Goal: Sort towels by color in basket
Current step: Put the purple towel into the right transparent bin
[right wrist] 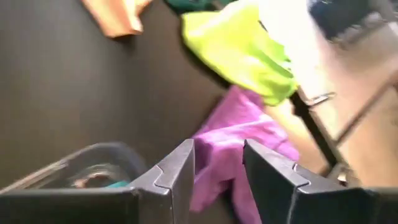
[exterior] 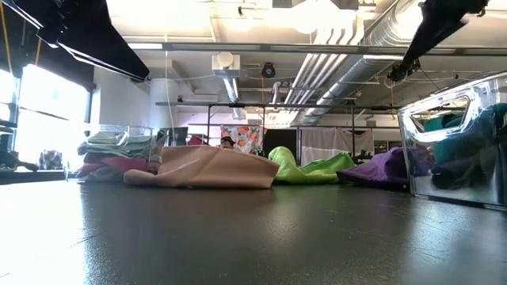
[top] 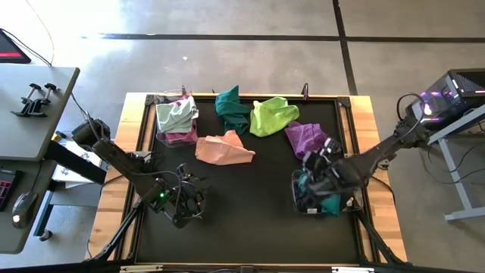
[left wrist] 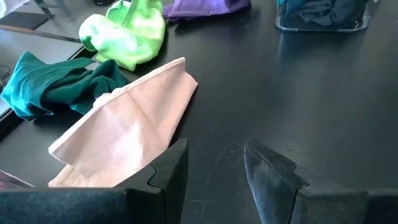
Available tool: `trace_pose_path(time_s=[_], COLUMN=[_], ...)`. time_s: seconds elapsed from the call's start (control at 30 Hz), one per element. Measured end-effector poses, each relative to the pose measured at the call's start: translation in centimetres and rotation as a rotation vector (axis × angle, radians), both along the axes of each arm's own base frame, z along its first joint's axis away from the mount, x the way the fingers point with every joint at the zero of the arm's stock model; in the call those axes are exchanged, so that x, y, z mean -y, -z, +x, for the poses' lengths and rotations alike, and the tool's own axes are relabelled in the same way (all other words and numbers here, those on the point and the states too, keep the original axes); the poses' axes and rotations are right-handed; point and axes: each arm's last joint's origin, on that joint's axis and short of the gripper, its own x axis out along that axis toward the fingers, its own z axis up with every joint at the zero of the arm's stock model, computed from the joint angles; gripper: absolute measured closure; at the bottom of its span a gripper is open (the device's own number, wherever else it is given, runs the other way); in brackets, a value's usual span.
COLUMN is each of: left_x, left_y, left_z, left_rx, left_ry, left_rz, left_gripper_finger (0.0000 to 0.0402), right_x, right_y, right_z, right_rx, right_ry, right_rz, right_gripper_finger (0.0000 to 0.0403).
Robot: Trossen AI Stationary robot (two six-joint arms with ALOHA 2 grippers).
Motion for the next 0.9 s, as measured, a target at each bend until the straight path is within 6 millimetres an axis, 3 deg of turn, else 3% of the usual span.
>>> trace_pose_path(time_s=[0.23, 0.4, 0.6, 0.9], left_x=[0.0, 0.0, 0.0, 0.0], left_y=[0.0, 0.0, 0.0, 0.0], left_z=[0.0, 0.0, 0.0, 0.0], left_rx=[-0.001, -0.001, -0.002, -0.005], left_ry=[0.001, 0.001, 0.001, 0.001], left_rz=[0.000, 0.001, 0.001, 0.004], left_gripper_finger=[0.0259, 0.0259, 0.0259, 0.0259], right_x=[5.6, 9.7, 14.3, 17.9], right_y=[2.7, 5.5, 8.1, 11.0], right_z=[0.9, 1.2, 0.8, -0.9], right_rx=[-0.038, -0.039, -0.039, 0.034], right_ry=[0.174, 0.241, 0.328, 0.450], right_rz=[-0.001, 0.091, 0.208, 0.355], right_gripper_finger=[0.0213, 0.0165, 0.0137, 0.0132])
